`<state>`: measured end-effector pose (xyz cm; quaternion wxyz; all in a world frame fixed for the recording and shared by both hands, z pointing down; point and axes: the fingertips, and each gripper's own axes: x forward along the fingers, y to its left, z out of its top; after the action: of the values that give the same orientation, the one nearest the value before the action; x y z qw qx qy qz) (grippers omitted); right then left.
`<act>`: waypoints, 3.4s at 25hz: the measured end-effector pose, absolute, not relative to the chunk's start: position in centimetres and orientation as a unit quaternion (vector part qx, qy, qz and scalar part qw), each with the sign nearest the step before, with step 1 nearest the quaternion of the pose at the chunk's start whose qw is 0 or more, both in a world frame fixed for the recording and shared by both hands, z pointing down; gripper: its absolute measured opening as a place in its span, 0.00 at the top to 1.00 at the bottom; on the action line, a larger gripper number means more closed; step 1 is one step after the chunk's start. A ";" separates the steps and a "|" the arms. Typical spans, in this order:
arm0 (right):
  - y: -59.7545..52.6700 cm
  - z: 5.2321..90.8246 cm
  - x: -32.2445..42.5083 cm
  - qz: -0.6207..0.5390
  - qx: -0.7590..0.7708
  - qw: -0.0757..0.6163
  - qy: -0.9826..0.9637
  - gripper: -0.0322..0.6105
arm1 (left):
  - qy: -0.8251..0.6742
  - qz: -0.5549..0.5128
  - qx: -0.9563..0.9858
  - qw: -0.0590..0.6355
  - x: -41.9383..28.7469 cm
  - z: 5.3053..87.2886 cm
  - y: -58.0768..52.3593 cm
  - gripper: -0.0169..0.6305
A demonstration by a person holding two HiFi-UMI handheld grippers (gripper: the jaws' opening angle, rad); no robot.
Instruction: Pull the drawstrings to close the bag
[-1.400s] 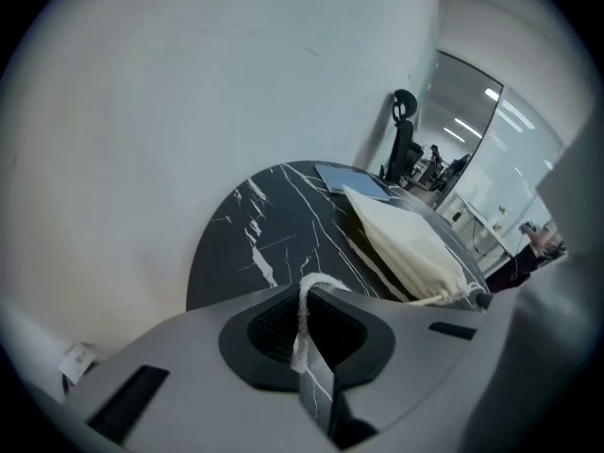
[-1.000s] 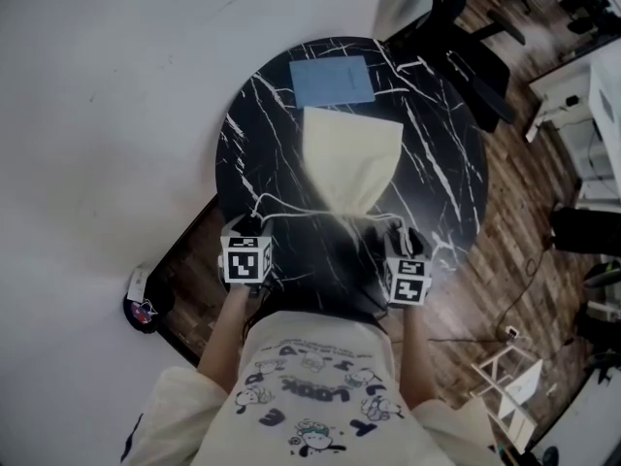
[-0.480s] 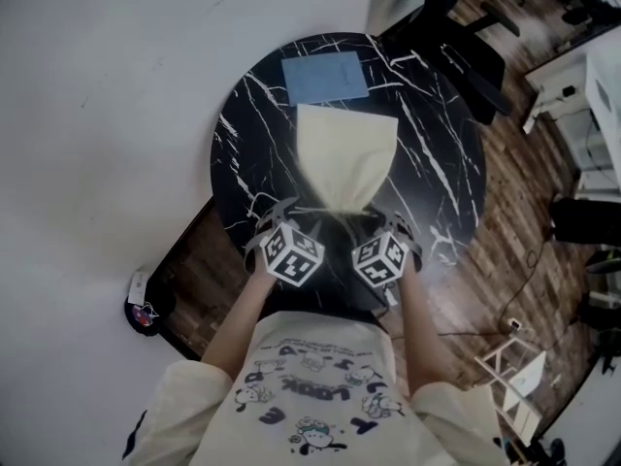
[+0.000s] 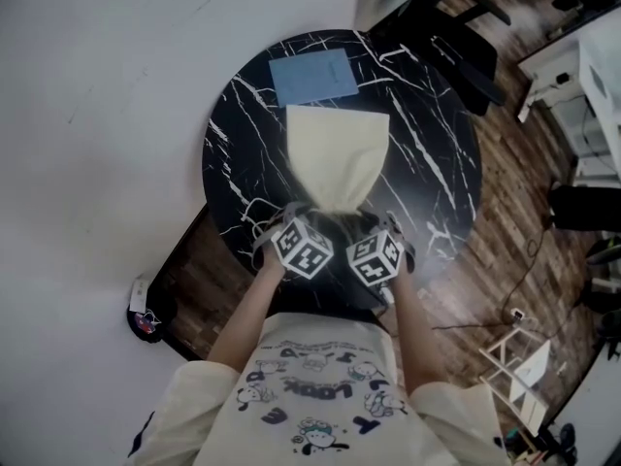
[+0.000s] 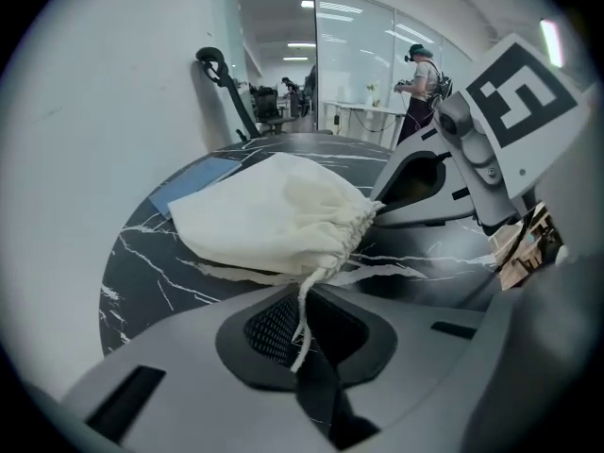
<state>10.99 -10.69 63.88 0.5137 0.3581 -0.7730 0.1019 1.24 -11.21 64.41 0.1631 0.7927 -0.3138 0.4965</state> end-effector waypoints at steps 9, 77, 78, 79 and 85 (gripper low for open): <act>-11.3 62.4 11.8 0.281 0.485 0.363 -0.745 0.92 | -0.385 0.395 0.777 0.304 1.2 63.5 -10.8 0.90; -9.8 34.6 6.8 0.028 0.574 0.015 -0.819 0.75 | -0.608 -0.007 0.794 0.015 -6.4 34.7 -10.8 0.87; -9.7 34.7 6.7 0.030 0.573 0.015 -0.819 0.76 | -0.608 -0.007 0.794 0.017 -6.3 34.7 -10.7 0.87; -9.7 34.8 6.7 0.031 0.572 0.014 -0.819 0.78 | -0.608 -0.006 0.794 0.018 -6.2 34.7 -10.7 0.87; -9.7 35.1 6.9 0.030 0.572 0.015 -0.820 0.88 | -0.603 -0.006 0.797 0.020 -5.4 34.9 -10.6 0.87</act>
<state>6.86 -9.70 35.12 0.0146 0.5718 -0.8197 0.0305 -5.43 -10.64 34.88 0.0204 0.7971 -0.6035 -0.0056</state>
